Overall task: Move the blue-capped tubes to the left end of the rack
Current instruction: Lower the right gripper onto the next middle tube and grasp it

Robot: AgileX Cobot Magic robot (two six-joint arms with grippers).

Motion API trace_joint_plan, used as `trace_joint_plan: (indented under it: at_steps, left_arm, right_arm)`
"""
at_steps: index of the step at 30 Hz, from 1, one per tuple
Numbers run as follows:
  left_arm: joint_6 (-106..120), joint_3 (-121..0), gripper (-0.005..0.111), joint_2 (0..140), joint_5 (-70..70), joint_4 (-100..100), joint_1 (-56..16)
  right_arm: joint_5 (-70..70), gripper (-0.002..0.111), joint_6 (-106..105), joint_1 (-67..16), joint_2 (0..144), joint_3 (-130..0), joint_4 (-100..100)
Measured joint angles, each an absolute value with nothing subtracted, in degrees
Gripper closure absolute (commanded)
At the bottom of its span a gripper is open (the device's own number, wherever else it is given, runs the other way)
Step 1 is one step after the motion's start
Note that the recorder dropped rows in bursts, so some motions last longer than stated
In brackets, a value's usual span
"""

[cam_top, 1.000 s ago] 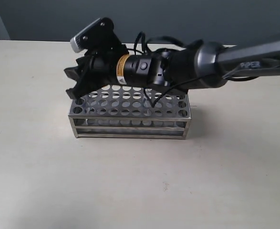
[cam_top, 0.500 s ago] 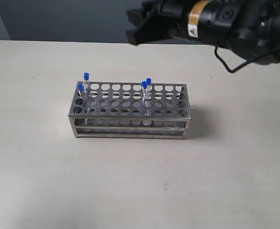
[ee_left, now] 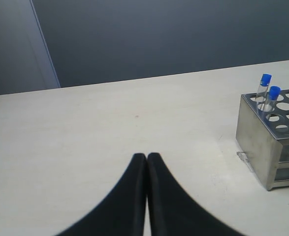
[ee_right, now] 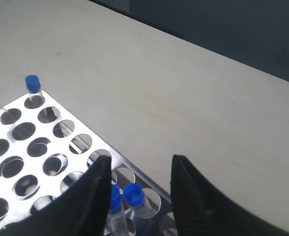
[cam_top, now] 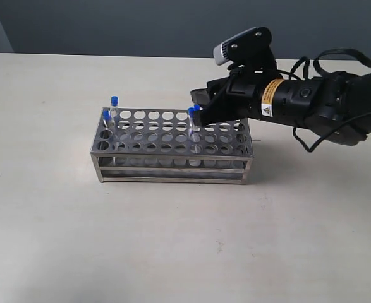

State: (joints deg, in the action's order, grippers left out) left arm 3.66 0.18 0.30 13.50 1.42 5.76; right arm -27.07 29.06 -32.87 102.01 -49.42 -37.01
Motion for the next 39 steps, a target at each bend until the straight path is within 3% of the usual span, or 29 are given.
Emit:
trace_joint_plan:
  at_steps: [39]
  left_arm:
    - [3.7, 0.2, 0.106, 0.3, 13.5, 1.4, 5.8]
  right_arm:
    - [-27.5, 0.069, 24.2, -32.9, 105.5, -49.4, -35.6]
